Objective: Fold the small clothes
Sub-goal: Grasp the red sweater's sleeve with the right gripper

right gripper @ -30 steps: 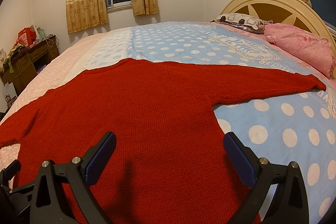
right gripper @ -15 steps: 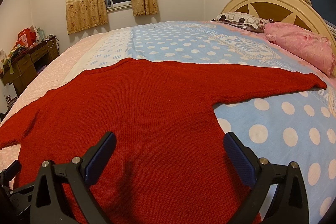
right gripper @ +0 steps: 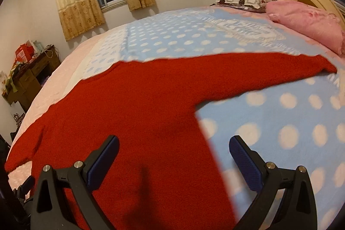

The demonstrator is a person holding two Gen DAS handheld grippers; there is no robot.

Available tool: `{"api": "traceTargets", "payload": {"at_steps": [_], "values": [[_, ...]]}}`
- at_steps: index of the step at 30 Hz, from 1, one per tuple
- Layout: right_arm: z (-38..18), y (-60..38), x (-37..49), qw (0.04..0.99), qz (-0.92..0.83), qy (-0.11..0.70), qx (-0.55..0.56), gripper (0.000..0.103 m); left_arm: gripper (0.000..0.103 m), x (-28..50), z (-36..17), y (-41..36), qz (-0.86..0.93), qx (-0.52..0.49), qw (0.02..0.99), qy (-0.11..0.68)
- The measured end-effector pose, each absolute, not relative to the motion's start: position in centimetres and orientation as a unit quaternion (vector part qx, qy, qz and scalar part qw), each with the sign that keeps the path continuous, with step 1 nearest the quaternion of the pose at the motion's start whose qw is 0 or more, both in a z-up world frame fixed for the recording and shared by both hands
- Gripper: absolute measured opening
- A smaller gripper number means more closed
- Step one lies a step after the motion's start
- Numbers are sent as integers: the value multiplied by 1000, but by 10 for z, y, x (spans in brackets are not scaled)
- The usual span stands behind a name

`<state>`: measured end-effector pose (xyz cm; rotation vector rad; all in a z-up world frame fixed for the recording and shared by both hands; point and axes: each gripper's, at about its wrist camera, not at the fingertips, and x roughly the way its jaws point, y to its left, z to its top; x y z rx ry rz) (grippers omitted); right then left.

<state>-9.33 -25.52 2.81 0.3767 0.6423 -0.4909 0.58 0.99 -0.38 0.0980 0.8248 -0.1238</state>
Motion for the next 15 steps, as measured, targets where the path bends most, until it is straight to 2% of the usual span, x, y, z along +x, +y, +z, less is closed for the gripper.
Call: {"api": "traceTargets", "payload": {"at_steps": [5, 8, 12, 15], "values": [[63, -349, -132, 883, -331, 272, 193, 101, 103, 5, -4, 10, -61, 47, 913, 402], [74, -425, -165, 851, -400, 249, 233, 85, 103, 5, -4, 9, -61, 48, 912, 402], [65, -509, -199, 789, -489, 243, 282, 85, 103, 6, -4, 9, -61, 48, 912, 404], [48, -543, -199, 768, -497, 277, 296, 85, 103, 7, -4, 9, -61, 48, 911, 406]]}}
